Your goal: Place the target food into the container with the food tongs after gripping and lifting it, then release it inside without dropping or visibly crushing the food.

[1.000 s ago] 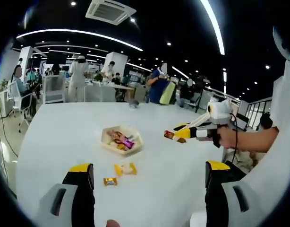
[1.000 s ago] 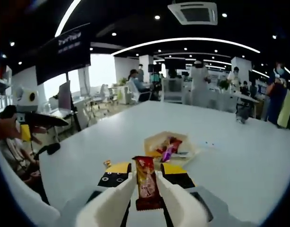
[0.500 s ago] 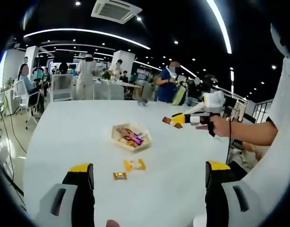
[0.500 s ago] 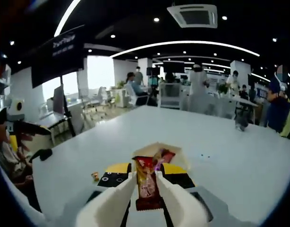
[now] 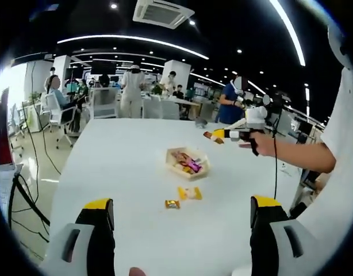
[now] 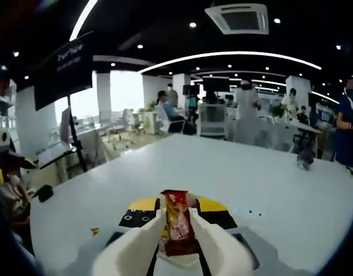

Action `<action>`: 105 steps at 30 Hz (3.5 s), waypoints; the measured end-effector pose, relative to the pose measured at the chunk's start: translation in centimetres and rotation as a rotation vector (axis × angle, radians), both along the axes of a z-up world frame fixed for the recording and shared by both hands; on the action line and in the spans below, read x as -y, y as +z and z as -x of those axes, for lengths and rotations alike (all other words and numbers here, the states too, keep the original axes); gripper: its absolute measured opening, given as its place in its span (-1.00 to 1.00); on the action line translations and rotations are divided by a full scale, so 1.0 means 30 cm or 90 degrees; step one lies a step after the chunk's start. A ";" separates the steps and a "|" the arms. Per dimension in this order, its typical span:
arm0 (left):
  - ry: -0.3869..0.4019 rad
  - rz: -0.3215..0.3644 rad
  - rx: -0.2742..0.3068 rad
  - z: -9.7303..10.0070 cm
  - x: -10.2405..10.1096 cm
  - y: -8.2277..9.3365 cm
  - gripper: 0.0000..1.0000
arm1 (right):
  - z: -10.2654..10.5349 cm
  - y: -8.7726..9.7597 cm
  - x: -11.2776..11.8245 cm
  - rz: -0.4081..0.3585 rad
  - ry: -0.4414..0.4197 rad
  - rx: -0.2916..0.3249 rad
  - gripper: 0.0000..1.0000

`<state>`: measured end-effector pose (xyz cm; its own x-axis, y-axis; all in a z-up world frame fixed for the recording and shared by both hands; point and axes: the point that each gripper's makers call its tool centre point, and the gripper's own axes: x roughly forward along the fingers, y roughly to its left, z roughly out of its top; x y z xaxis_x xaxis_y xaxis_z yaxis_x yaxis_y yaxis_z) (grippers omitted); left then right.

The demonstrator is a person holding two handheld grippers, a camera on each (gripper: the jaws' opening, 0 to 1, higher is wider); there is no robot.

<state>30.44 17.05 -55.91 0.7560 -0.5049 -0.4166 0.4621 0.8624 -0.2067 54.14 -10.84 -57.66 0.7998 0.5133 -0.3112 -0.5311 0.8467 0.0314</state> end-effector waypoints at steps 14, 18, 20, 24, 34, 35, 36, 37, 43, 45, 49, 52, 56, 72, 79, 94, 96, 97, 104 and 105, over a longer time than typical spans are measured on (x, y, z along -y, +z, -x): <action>0.060 -0.020 -0.005 0.016 -0.074 0.011 0.97 | -0.083 -0.038 -0.057 0.001 0.031 -0.003 -0.52; 0.058 -0.007 0.001 0.010 -0.063 0.020 0.99 | -0.100 -0.084 -0.050 0.022 0.034 -0.013 -0.44; 0.057 -0.007 0.001 0.008 -0.059 0.019 0.99 | -0.094 -0.097 -0.047 0.025 0.037 -0.022 -0.44; 0.055 -0.005 0.005 0.001 -0.061 0.022 0.99 | -0.087 -0.094 -0.035 0.016 0.024 -0.026 -0.43; 0.043 0.004 0.022 0.014 -0.048 0.034 0.98 | -0.037 -0.037 -0.011 0.009 0.010 -0.016 -0.41; 0.042 0.006 0.024 0.018 -0.046 0.034 0.98 | -0.020 -0.028 -0.009 0.010 0.008 -0.015 -0.41; 0.042 0.007 0.025 0.020 -0.045 0.034 0.98 | -0.015 -0.026 -0.009 0.010 0.008 -0.014 -0.41; 0.040 0.010 0.027 0.024 -0.041 0.034 0.98 | -0.003 -0.020 -0.008 0.010 0.007 -0.014 -0.41; 0.019 0.020 0.031 0.035 -0.018 0.027 0.98 | 0.090 0.051 -0.006 0.016 0.003 0.004 -0.41; 0.007 0.024 0.034 0.032 -0.006 0.028 0.98 | 0.119 0.069 -0.008 0.025 0.004 0.014 -0.41; -0.027 0.036 0.048 0.006 0.034 0.045 0.98 | 0.208 0.103 -0.011 0.031 0.003 0.027 -0.41; -0.050 0.045 0.057 -0.015 0.062 0.055 0.98 | 0.270 0.127 -0.017 0.009 -0.005 0.030 -0.41; -0.084 0.055 0.070 -0.043 0.108 0.072 0.98 | 0.345 0.161 -0.013 0.008 -0.026 0.046 -0.41; -0.147 0.074 0.071 -0.165 0.239 0.088 0.96 | 0.524 0.201 0.033 -0.032 -0.081 0.045 -0.41; -0.147 0.084 0.074 -0.164 0.257 0.092 0.97 | 0.555 0.190 0.018 -0.050 -0.070 0.032 -0.41; -0.102 0.074 0.060 -0.084 0.213 0.051 0.95 | 0.574 0.150 -0.059 -0.055 -0.010 0.025 -0.41; -0.093 0.074 0.055 -0.085 0.206 0.047 0.95 | 0.569 0.143 -0.078 -0.047 0.003 0.025 -0.41; -0.092 0.071 0.050 -0.081 0.203 0.044 0.95 | 0.563 0.139 -0.087 -0.043 0.009 0.025 -0.41; -0.089 0.070 0.044 -0.039 0.181 0.035 0.91 | 0.559 0.109 -0.157 -0.034 0.051 0.017 -0.41; -0.084 0.072 0.046 -0.037 0.173 0.037 0.91 | 0.555 0.096 -0.163 -0.023 0.058 0.018 -0.41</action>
<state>31.56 11.86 -54.80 0.7061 -0.6422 -0.2983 0.5872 0.7665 -0.2603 37.49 -5.95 -54.80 0.7573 0.5949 -0.2693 -0.6071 0.7934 0.0454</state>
